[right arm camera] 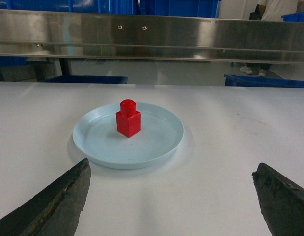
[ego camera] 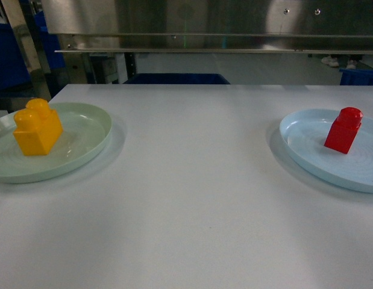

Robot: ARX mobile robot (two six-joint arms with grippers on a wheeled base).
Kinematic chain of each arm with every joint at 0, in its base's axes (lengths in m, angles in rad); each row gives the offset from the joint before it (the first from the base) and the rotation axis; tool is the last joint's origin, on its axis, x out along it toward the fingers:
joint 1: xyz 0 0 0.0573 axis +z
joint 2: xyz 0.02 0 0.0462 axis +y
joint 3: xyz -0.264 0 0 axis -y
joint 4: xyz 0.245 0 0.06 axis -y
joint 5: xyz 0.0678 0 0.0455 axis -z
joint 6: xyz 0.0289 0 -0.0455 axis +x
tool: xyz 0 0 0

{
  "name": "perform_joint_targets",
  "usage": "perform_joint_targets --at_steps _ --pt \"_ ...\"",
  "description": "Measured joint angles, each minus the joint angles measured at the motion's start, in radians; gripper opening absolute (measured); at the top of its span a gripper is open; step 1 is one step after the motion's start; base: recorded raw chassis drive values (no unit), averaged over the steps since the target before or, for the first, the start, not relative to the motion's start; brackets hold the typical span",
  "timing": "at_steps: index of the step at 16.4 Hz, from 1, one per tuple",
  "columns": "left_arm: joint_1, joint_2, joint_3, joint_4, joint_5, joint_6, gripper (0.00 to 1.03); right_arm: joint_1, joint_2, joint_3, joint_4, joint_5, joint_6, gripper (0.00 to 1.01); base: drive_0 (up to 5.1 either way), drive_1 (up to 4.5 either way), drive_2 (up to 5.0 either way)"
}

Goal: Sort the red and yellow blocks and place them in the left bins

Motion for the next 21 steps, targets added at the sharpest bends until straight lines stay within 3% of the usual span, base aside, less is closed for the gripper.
perform_joint_targets --at_steps 3,4,5,6,7,8,11,14,15,18,21 --pt "0.000 0.000 0.000 0.001 0.000 0.000 0.98 0.000 0.000 0.000 -0.001 0.000 0.000 0.98 0.0 0.00 0.0" --pt "0.021 0.073 0.057 -0.073 0.013 -0.002 0.98 -0.024 0.092 0.038 -0.021 -0.039 0.009 0.98 0.0 0.00 0.0" --pt "0.138 0.312 0.279 -0.063 0.137 -0.042 0.98 -0.044 0.343 0.235 0.084 -0.060 0.051 0.98 0.0 0.00 0.0" --pt "0.123 0.564 0.515 -0.009 0.233 -0.072 0.98 0.020 0.599 0.441 0.143 -0.083 0.089 0.98 0.0 0.00 0.0" --pt "0.079 0.816 0.656 -0.034 0.306 -0.080 0.98 0.095 0.912 0.613 0.143 -0.082 0.125 0.98 0.0 0.00 0.0" --pt "0.077 0.933 0.725 -0.069 0.331 -0.092 0.98 0.118 1.043 0.683 0.143 -0.043 0.132 0.98 0.0 0.00 0.0" --pt "0.055 1.213 0.911 -0.070 0.306 -0.102 0.98 0.139 1.363 0.904 0.117 0.068 0.151 0.98 0.0 0.00 0.0" --pt "0.020 1.348 0.899 0.082 0.264 -0.080 0.98 0.145 1.472 0.894 0.142 0.096 0.177 0.98 0.0 0.00 0.0" --pt "0.019 1.341 0.853 0.152 0.245 -0.074 0.98 0.145 1.452 0.877 0.150 0.098 0.177 0.98 0.0 0.00 0.0" --pt "0.023 1.296 0.839 0.185 0.234 -0.071 0.98 0.144 1.424 0.877 0.147 0.098 0.179 0.98 0.0 0.00 0.0" --pt "0.023 1.303 0.839 0.183 0.234 -0.071 0.98 0.135 1.483 0.877 0.073 0.023 0.211 0.98 0.0 0.00 0.0"
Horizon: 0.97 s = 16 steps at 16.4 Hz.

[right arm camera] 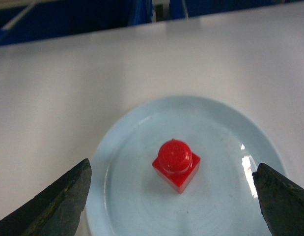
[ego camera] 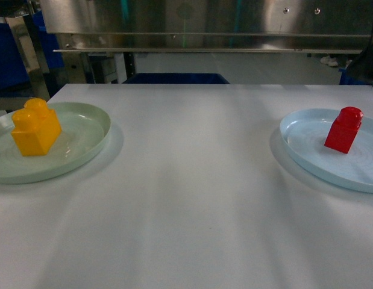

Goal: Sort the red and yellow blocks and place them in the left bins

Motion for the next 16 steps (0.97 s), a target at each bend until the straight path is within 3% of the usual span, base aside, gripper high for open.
perform_joint_targets --at_steps 2,4,9,16 --pt "0.000 -0.001 0.000 0.001 0.000 0.000 0.98 -0.016 0.177 -0.002 0.067 0.063 -0.019 0.98 0.0 0.00 0.0" --pt "0.000 -0.001 0.000 0.000 0.000 0.000 0.98 -0.018 0.223 -0.005 0.079 0.084 -0.035 0.98 0.0 0.00 0.0" --pt "0.000 -0.001 0.000 0.002 0.000 0.000 0.98 -0.013 0.231 0.011 0.082 0.095 -0.044 0.98 0.0 0.00 0.0" --pt "0.001 -0.001 0.000 0.001 -0.002 0.000 0.98 0.037 0.326 0.104 0.071 0.100 -0.058 0.98 0.0 0.00 0.0"
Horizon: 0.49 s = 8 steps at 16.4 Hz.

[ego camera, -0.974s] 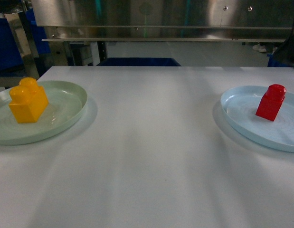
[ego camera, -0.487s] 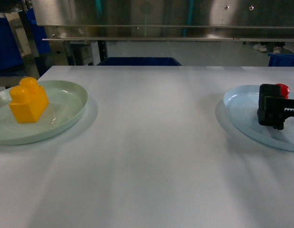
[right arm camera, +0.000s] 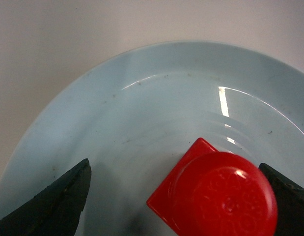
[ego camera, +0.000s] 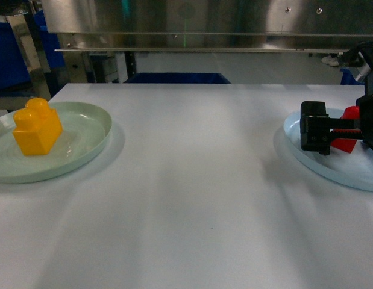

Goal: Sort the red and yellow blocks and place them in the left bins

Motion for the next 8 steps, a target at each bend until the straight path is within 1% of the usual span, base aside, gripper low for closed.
perform_joint_targets --at_steps 2,3,7,8 --pt "0.000 0.000 0.000 0.000 0.001 0.000 0.98 0.013 0.079 0.089 0.007 0.042 -0.007 0.98 0.0 0.00 0.0" --pt "0.000 0.000 0.000 0.000 0.001 0.000 0.98 0.013 0.082 0.093 0.007 0.049 -0.007 0.95 0.0 0.00 0.0" --pt "0.000 0.000 0.000 0.000 0.001 0.000 0.98 0.013 0.082 0.087 0.015 0.048 -0.008 0.55 0.0 0.00 0.0" --pt "0.000 0.000 0.000 0.000 0.001 0.000 0.98 0.013 0.081 0.080 0.026 0.048 -0.014 0.37 0.0 0.00 0.0"
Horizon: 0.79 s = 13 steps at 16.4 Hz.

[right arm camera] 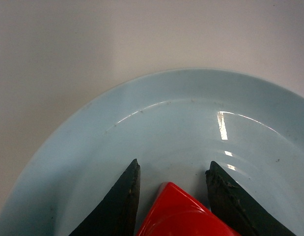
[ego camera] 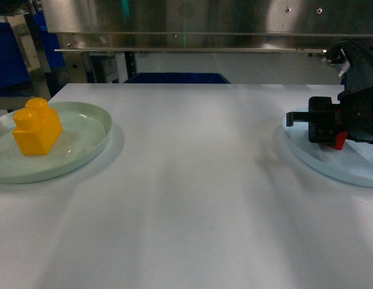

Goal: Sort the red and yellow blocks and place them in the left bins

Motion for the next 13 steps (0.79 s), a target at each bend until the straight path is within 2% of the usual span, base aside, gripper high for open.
perform_joint_targets --at_steps 6,10,13 --pt "0.000 0.000 0.000 0.000 0.000 0.000 0.98 0.007 -0.098 -0.082 0.029 -0.023 -0.004 0.35 0.0 0.00 0.0" --pt "0.000 0.000 0.000 0.000 0.000 0.000 0.98 0.014 -0.439 -0.184 0.025 -0.063 0.004 0.35 0.0 0.00 0.0" --pt "0.000 0.000 0.000 0.000 0.000 0.000 0.98 -0.004 -0.813 -0.338 -0.106 -0.127 0.027 0.35 0.0 0.00 0.0"
